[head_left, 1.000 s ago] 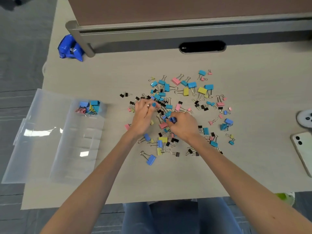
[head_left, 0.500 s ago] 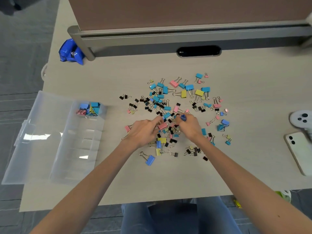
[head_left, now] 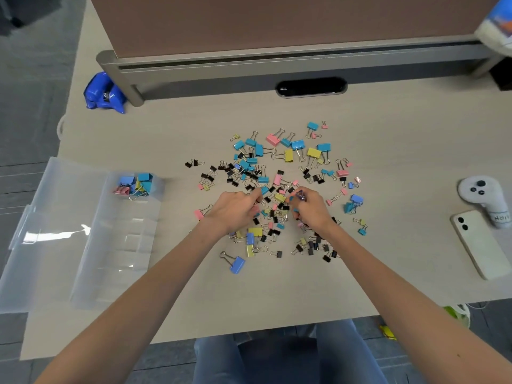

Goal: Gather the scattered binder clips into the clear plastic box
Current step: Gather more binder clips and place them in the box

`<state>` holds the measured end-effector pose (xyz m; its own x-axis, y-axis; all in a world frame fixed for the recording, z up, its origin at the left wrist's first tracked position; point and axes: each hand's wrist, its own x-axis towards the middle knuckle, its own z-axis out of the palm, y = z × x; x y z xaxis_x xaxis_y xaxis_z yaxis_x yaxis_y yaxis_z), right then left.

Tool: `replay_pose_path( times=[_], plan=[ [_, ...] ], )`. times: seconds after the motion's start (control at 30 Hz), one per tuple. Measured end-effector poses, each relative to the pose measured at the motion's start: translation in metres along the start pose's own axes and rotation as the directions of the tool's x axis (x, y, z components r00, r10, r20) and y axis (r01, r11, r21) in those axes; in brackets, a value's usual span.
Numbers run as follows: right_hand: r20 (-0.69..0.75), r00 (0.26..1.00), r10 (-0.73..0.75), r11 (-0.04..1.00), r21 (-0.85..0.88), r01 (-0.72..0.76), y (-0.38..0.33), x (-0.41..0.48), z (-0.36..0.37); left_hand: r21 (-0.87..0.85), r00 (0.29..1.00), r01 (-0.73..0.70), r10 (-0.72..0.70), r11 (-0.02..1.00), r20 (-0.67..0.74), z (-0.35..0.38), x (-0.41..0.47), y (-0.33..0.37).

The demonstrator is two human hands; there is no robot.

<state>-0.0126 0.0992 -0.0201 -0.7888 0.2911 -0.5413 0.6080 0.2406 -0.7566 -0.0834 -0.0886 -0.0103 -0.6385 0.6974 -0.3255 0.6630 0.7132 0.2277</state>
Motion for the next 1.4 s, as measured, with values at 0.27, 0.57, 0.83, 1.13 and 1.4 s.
replay_pose_path(
  times=[0.27,0.57,0.83,1.13,1.4],
  plan=[
    [-0.058,0.998,0.007,1.0,0.014,-0.006,0.004,0.001,-0.007,0.002,0.882,0.463,-0.461,0.886,0.099,-0.002,0.007,0.022],
    [-0.012,0.982,-0.187,0.854,-0.496,0.156,-0.015,0.023,-0.006,0.099,0.779,0.568,-0.573,0.817,0.255,-0.008,0.021,0.038],
    [0.109,0.949,-0.294,0.703,-0.649,0.292,-0.049,0.045,0.016,-0.003,0.757,0.603,-0.571,0.798,0.317,-0.003,0.019,0.034],
    [0.053,0.958,-0.28,0.707,-0.664,0.243,-0.044,0.047,-0.004,-0.012,0.759,0.594,-0.556,0.804,0.338,-0.006,0.022,0.036],
    [-0.09,0.962,-0.257,0.695,-0.709,0.12,-0.021,0.058,-0.044,0.031,0.719,0.634,-0.604,0.773,0.343,-0.011,0.035,0.036]
  ],
)
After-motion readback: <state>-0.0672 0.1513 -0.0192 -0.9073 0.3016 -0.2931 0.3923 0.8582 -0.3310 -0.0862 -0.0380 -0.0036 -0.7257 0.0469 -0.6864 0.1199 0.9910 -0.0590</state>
